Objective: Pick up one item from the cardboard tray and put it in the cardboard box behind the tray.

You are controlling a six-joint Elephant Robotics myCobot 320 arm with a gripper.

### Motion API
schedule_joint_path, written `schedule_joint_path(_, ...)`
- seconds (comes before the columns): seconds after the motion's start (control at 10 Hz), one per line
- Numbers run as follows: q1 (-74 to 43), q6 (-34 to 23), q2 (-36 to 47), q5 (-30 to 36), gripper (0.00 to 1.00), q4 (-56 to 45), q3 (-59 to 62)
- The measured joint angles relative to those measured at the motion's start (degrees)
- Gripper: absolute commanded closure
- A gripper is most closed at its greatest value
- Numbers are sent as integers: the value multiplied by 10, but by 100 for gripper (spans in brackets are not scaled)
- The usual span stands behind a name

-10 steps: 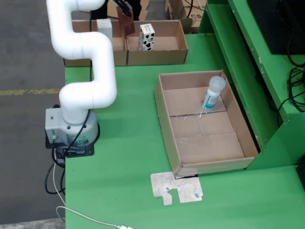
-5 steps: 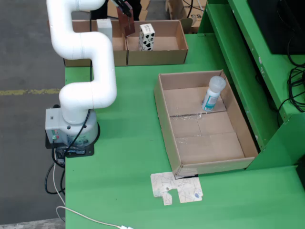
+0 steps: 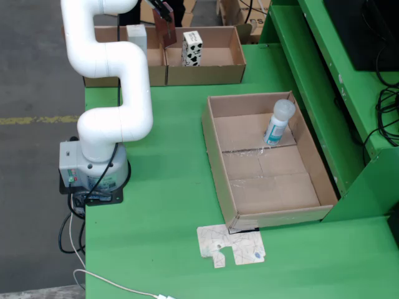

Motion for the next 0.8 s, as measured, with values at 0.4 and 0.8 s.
schedule_joint_path(0.4, 8, 26, 0, 12, 100, -16, 0)
schedule_joint_path(0.8, 20, 61, 0, 37, 100, -36, 0)
